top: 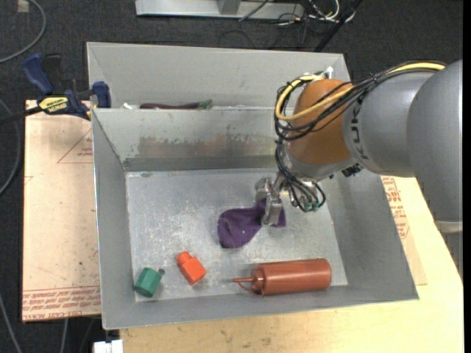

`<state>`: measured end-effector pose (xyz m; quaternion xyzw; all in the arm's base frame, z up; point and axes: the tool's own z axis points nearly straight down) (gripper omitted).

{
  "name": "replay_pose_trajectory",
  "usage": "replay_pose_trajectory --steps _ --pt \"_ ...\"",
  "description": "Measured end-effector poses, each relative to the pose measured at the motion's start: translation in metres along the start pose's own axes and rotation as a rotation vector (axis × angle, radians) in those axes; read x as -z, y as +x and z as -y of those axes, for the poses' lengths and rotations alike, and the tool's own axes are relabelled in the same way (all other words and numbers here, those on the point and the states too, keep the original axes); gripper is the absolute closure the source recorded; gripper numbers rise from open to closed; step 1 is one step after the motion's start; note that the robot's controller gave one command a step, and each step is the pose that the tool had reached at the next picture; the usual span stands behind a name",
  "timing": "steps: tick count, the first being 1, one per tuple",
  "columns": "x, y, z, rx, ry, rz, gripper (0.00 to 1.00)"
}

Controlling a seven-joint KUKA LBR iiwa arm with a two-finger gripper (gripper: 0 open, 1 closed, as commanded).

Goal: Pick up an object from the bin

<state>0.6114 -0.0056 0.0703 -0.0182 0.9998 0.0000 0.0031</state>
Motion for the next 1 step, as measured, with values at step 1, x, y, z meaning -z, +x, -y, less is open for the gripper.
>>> replay_pose_trajectory --steps 1 --pt "0.1425 0.0151 -0.0125 0.059 -0.001 0.005 1.00"
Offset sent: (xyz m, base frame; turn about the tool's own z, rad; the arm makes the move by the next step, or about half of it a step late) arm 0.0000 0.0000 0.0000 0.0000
